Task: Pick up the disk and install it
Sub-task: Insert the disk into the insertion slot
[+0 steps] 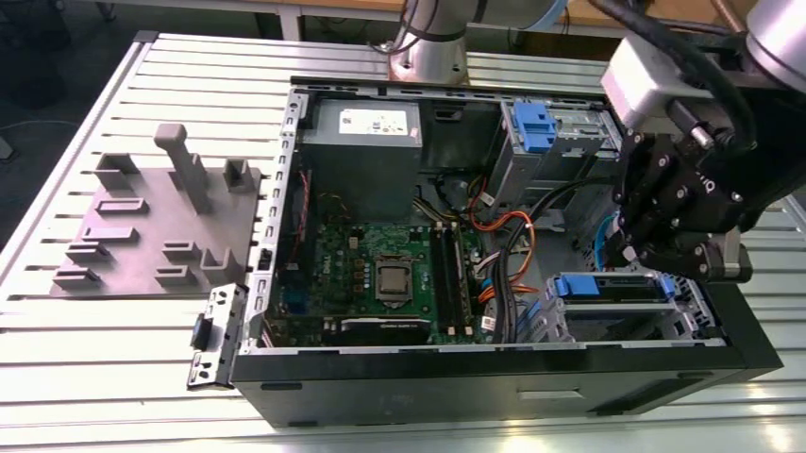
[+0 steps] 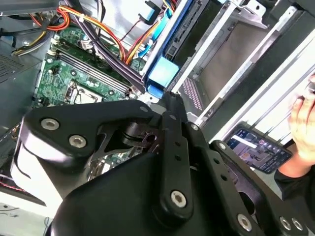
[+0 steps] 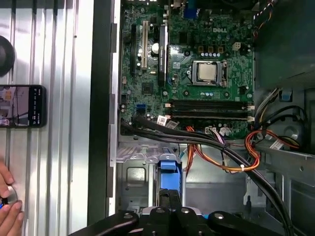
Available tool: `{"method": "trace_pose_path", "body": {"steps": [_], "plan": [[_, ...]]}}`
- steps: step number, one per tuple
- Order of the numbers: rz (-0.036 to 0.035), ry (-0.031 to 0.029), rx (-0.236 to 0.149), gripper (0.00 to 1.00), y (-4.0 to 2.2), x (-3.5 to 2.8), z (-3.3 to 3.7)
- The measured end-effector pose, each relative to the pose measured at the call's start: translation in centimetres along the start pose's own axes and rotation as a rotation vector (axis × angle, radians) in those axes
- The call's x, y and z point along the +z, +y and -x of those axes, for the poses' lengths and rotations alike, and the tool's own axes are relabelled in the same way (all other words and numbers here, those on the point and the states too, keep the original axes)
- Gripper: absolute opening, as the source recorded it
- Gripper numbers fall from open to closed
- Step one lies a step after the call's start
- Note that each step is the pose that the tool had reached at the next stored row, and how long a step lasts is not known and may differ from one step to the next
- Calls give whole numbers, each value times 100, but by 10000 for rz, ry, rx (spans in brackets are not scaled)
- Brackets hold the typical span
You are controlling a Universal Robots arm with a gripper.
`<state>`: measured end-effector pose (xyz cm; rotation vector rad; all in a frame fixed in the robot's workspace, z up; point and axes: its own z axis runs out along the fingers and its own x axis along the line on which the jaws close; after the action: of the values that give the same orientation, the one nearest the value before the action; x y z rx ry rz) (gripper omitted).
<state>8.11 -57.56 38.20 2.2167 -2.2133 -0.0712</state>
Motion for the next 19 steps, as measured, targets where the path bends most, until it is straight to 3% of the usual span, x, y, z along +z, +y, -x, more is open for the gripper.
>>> {"method": "trace_pose_path", "body": {"steps": [1, 6, 10, 15, 19], "plan": [[0, 0, -8, 11, -1, 20, -1], [-24, 1, -25, 11, -5, 107, -3], [-152, 3, -31, 11, -6, 140, -3], [-176, 0, -32, 11, -5, 144, -4], [-288, -2, -46, 11, -3, 191, -5]]}}
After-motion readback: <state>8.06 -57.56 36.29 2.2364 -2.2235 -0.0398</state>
